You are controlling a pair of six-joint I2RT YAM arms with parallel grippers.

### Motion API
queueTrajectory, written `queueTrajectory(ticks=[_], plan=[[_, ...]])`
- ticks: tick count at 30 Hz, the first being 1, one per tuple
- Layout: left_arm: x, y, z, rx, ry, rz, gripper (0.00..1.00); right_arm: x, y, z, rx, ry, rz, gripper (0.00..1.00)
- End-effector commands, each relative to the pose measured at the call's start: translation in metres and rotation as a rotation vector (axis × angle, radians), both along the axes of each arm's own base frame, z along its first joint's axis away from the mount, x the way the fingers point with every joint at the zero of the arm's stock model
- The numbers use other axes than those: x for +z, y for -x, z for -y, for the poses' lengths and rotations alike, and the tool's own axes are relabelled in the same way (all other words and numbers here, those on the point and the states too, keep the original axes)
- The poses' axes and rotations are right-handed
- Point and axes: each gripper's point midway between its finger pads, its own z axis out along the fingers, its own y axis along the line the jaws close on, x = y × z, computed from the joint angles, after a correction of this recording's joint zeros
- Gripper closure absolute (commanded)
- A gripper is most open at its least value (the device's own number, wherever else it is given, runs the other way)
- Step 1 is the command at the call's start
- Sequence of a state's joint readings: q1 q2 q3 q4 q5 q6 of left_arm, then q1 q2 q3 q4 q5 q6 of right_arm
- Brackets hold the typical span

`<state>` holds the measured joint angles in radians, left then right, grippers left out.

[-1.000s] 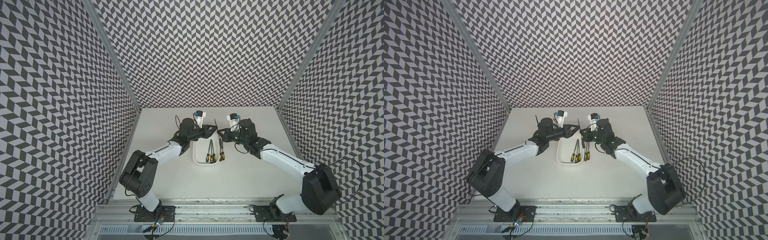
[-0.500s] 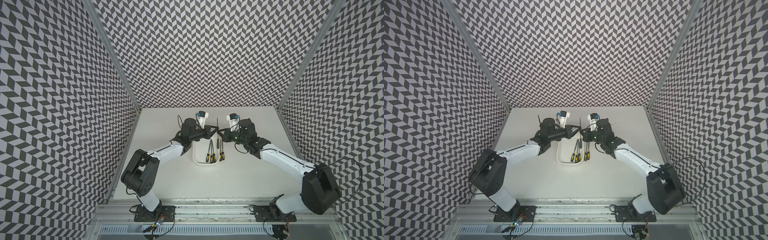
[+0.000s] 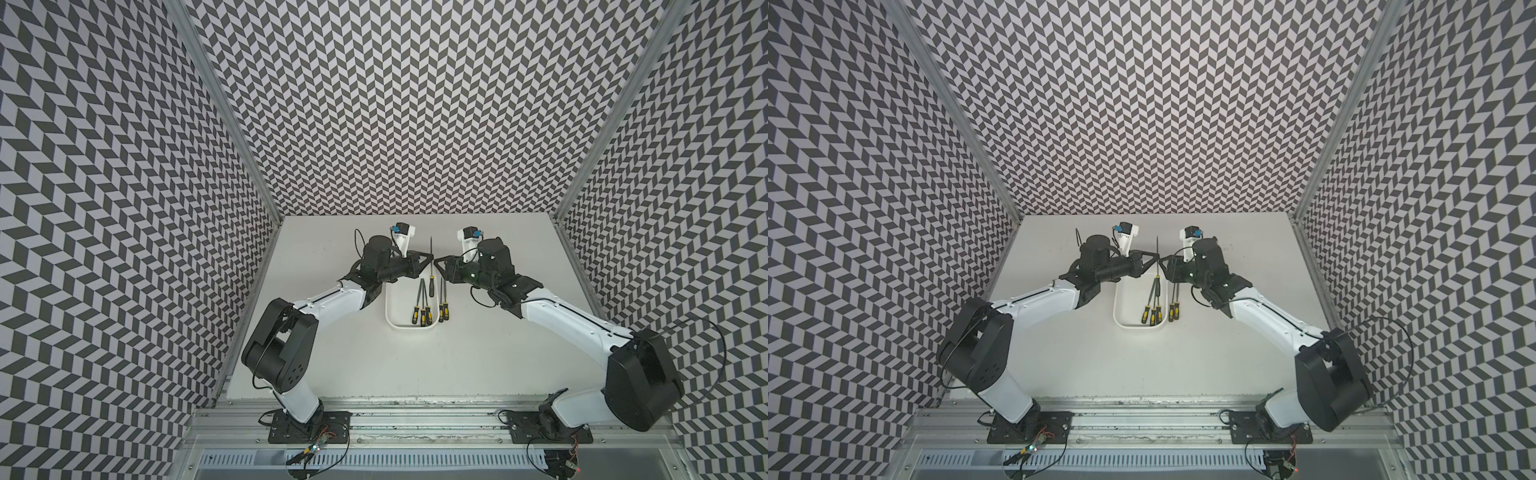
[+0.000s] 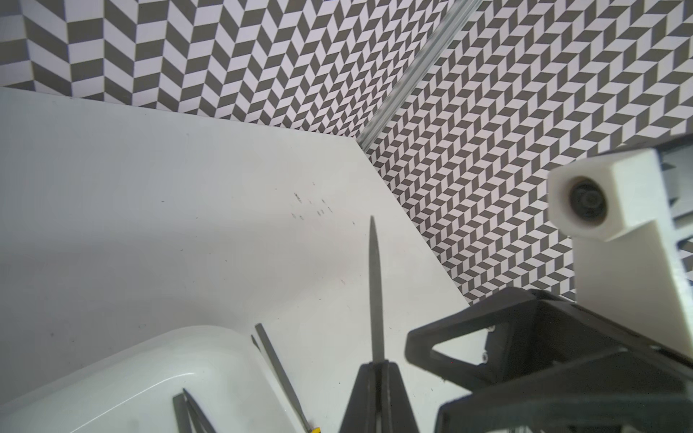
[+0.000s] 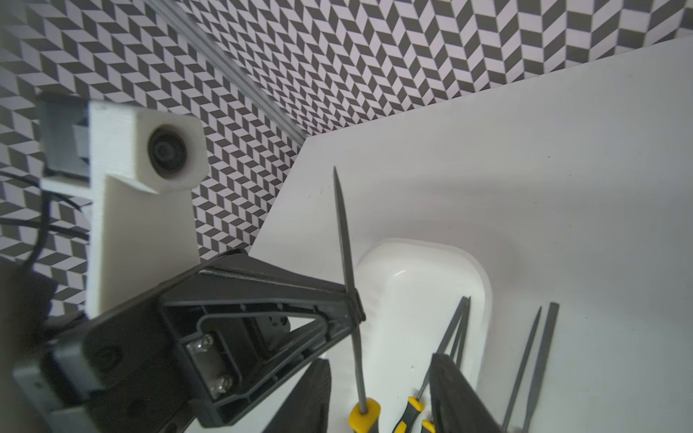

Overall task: Put the file tool into the storage box
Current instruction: Place the file tool in the storage box.

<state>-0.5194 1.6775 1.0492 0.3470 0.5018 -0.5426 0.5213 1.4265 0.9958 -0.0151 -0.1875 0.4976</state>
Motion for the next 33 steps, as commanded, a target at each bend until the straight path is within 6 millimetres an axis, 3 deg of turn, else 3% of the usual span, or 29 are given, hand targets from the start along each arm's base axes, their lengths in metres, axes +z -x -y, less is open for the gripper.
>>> queueTrajectory(ticks=[1,7,13,20,33], plan=[[-0.012,-0.009,-0.018,0.076,-0.048,-0.027,1.0,0.034,-0.005,0.024,-0.141,-0.005,0.094,0.52],[-0.055,-0.007,-0.026,0.113,-0.124,-0.126,1.0,0.045,0.001,0.031,-0.159,-0.015,0.114,0.52],[-0.094,0.001,-0.034,0.133,-0.18,-0.201,1.0,0.028,0.002,0.025,-0.128,-0.001,0.069,0.52],[-0.125,0.009,-0.046,0.167,-0.255,-0.247,1.0,0.018,0.003,0.022,-0.112,0.007,0.046,0.52],[-0.158,0.007,-0.04,0.16,-0.302,-0.306,1.0,0.014,0.002,0.023,-0.112,0.012,0.043,0.52]])
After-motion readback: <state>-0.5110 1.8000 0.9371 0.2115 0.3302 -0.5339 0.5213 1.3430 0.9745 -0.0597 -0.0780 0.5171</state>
